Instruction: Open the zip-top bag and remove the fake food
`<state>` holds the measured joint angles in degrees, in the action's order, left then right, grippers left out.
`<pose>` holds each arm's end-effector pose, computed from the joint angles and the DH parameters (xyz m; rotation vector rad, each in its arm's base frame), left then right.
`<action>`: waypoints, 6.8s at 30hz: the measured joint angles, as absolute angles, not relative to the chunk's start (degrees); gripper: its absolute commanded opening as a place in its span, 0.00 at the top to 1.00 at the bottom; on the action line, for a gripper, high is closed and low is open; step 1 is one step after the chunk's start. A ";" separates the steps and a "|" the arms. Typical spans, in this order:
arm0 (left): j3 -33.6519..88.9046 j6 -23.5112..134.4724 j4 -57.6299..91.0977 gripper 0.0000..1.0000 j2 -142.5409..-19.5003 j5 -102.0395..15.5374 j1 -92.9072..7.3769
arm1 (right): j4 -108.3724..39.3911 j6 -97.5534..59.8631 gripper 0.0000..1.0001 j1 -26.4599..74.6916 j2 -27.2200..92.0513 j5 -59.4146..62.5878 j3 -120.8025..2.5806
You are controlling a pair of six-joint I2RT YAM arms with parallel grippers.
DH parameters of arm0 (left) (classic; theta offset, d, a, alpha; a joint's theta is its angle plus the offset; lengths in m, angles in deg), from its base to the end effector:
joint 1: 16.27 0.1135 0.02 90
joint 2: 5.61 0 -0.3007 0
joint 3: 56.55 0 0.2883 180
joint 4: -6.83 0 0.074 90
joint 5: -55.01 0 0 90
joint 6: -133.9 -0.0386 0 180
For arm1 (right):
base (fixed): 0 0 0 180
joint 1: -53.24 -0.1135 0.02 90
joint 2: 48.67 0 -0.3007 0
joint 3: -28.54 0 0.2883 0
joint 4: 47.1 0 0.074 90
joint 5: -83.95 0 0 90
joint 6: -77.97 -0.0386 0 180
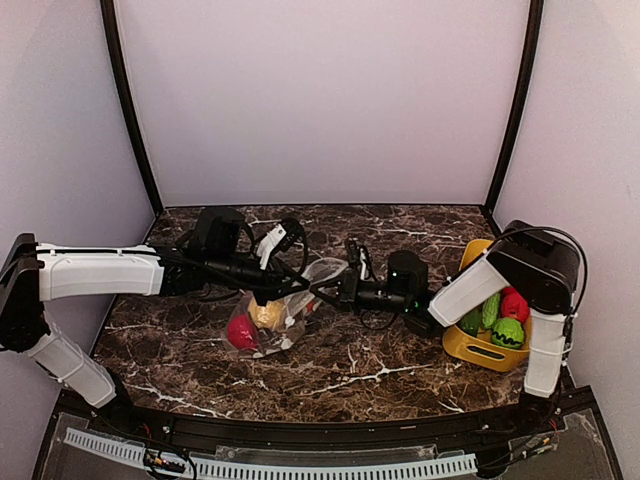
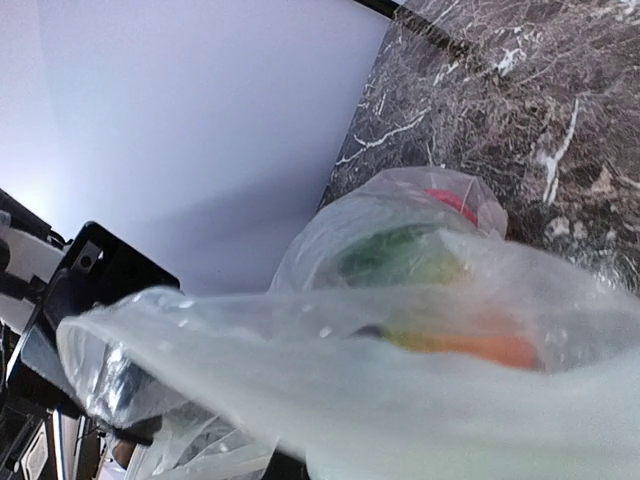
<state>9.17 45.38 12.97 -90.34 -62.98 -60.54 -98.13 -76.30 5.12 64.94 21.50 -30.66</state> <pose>0.2471 -0.2662 0.2731 1.0613 1.8095 -0.9874 0.2646 0.3218 0.1482 -0.1721 1.9916 1.7913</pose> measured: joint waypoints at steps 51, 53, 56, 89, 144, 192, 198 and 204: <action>9.39 40.26 14.78 0.99 -96.24 -53.49 -64.03 | -60.01 -49.92 0.54 5.96 40.83 15.88 -19.01; 9.06 40.50 14.41 0.99 -95.92 -53.69 -64.03 | -58.92 -47.71 0.54 5.78 40.15 14.48 -20.05; 8.89 40.96 14.15 0.99 -95.59 -54.13 -64.03 | -57.68 -45.35 0.53 5.32 41.51 13.37 -23.05; 7.12 43.13 11.15 0.99 -95.48 -54.34 -63.95 | -59.14 -45.77 0.19 -3.66 65.05 1.91 -39.81; 8.03 44.74 9.65 0.99 -100.62 -50.10 -62.35 | -26.46 -43.49 0.64 17.71 15.17 -1.89 -24.03; 9.83 46.29 11.92 0.99 -100.33 -52.53 -61.13 | -26.51 -29.07 0.19 44.49 -1.31 10.07 -16.12; 10.31 45.59 14.59 0.99 -96.79 -53.16 -61.11 | -34.75 -28.37 0.22 32.47 4.72 14.22 -15.86; 10.98 42.82 18.19 0.99 -92.73 -55.39 -61.11 | -42.20 -27.21 0.26 21.98 16.11 15.42 -15.92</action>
